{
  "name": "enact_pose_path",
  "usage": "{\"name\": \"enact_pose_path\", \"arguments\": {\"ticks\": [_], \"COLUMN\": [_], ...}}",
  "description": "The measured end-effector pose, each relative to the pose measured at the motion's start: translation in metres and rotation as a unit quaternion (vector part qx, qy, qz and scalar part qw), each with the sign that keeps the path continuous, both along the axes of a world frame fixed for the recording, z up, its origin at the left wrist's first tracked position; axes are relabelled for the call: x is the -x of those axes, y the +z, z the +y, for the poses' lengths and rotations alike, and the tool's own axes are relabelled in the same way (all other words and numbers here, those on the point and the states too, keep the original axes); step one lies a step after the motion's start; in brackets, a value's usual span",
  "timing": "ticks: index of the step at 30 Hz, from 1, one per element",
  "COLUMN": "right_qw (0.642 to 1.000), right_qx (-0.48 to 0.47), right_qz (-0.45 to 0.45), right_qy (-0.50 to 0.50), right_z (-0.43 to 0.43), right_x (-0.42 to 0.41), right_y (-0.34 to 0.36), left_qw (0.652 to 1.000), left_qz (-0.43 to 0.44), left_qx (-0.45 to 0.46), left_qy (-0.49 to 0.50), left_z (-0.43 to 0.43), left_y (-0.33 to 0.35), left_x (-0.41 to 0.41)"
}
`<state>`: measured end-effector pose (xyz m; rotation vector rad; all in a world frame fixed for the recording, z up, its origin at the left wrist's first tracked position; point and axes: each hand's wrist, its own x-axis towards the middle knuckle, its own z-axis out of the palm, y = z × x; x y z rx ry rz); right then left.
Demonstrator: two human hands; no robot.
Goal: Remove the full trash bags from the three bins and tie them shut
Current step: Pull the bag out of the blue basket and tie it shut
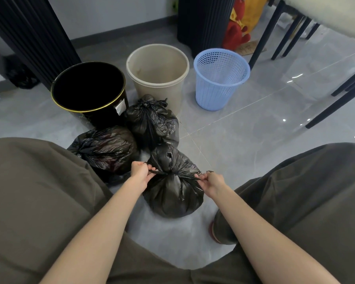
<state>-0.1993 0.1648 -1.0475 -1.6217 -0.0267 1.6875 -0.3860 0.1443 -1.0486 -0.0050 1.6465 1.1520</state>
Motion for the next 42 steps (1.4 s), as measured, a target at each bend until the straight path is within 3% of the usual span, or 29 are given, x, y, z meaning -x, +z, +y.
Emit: {"name": "enact_pose_path", "arguments": {"ticks": [5, 15, 21, 27, 33, 42], "right_qw": [0.998, 0.999, 0.991, 0.952, 0.932, 0.874], "right_qx": [-0.029, -0.025, -0.099, -0.134, -0.168, -0.207], "right_qz": [-0.012, -0.008, 0.031, -0.086, -0.133, -0.242], "right_qy": [0.046, 0.025, 0.086, 0.261, 0.291, 0.367], "right_z": [0.011, 0.017, 0.017, -0.007, -0.013, -0.015], "right_x": [-0.003, -0.011, 0.0, 0.008, 0.007, 0.007], "right_y": [-0.001, -0.005, 0.011, -0.014, -0.013, -0.008], "left_qw": [1.0, 0.998, 0.996, 0.987, 0.962, 0.972], "left_qz": [-0.015, -0.005, -0.067, -0.084, -0.001, 0.086], "left_qx": [-0.026, -0.014, -0.045, 0.009, 0.002, 0.024], "left_qy": [0.006, 0.059, -0.03, -0.134, -0.272, -0.219], "left_z": [0.006, 0.006, 0.006, -0.006, -0.013, 0.002], "left_y": [0.003, 0.004, 0.015, 0.014, 0.009, -0.006], "left_x": [-0.005, 0.002, -0.01, -0.013, -0.023, -0.038]}}
